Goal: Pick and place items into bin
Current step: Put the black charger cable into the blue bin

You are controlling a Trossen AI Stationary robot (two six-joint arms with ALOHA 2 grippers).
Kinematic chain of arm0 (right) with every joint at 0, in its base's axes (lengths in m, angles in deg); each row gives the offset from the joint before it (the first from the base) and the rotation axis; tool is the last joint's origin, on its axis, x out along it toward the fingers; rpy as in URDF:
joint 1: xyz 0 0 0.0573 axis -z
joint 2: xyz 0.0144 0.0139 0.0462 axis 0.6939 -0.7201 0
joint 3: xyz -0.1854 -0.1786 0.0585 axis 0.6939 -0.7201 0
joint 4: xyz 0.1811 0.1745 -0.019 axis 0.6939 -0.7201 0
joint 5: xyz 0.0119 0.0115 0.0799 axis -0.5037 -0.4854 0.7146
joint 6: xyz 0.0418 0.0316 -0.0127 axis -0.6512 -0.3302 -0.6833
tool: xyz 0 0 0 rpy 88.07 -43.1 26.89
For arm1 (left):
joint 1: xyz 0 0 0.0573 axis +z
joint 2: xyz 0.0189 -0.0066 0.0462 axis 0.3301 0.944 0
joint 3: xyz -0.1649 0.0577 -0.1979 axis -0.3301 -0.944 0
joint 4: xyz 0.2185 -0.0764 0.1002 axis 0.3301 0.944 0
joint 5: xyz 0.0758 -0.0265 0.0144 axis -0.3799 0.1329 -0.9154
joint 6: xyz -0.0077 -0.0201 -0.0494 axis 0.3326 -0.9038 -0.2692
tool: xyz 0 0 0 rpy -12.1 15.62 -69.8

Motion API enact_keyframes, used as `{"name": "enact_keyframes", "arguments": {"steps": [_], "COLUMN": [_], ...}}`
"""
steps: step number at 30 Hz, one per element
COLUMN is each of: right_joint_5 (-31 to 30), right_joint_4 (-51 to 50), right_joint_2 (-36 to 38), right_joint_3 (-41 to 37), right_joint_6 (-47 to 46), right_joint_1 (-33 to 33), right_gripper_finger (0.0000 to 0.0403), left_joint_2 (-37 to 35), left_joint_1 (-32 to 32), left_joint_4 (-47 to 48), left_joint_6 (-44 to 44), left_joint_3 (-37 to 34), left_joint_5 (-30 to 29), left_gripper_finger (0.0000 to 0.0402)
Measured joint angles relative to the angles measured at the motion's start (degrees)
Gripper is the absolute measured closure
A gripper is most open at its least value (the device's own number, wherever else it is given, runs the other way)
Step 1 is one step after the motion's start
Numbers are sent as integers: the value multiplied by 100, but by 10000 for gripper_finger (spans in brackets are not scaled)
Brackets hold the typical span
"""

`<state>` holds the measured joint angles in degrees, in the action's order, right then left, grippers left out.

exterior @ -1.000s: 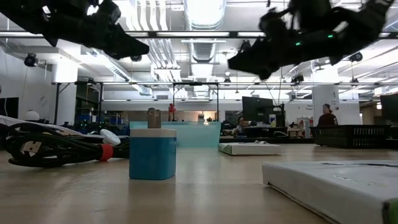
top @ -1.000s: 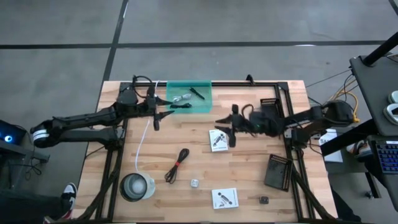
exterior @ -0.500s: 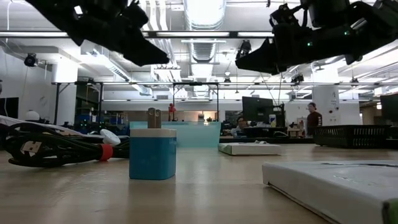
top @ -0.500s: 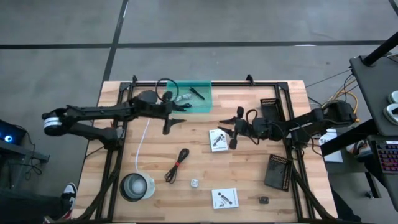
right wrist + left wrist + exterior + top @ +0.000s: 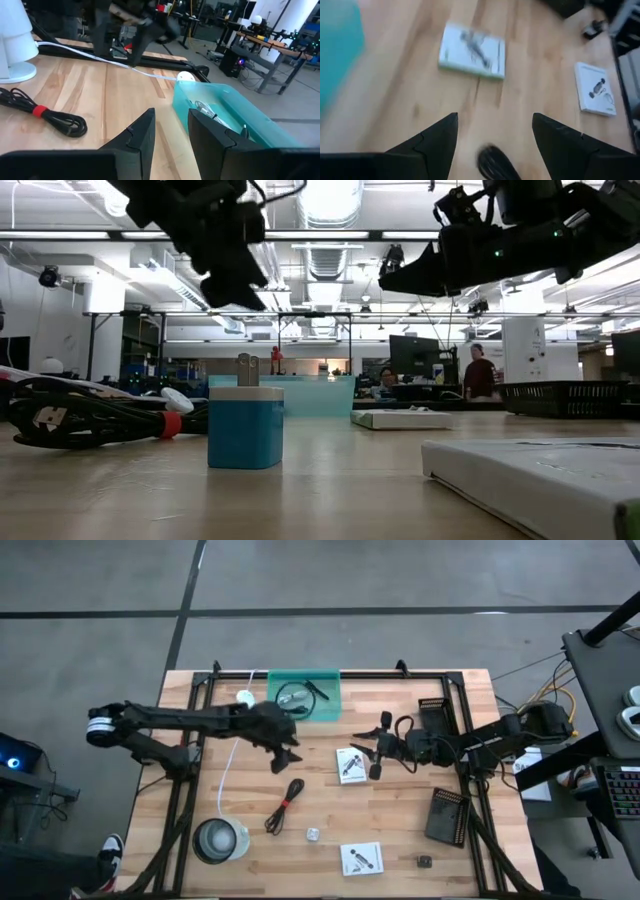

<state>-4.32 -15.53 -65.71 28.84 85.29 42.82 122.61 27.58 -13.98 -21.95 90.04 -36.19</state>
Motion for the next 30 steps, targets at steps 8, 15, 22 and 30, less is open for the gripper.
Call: {"name": "enact_keyframes", "arguments": {"steps": [8,15,22,30], "right_joint_5": [0,2,4,4], "right_joint_4": [-11,-16,-130,-338], "right_joint_2": [0,0,0,0], "right_joint_3": [-4,-4,-8,-9], "right_joint_6": [0,251,318,446], "right_joint_1": [0,0,0,0], "right_gripper_finger": [301,301,301,301], "left_joint_2": [516,1065,1594,1893], "left_joint_1": [-749,-1037,-1123,-1296], "left_joint_4": [496,474,527,518], "left_joint_6": [-1830,-2686,-3386,-3918], "left_joint_3": [76,106,127,203], "left_joint_5": [-299,-516,-544,-583], "left_gripper_finger": [162,162,162,162]}}
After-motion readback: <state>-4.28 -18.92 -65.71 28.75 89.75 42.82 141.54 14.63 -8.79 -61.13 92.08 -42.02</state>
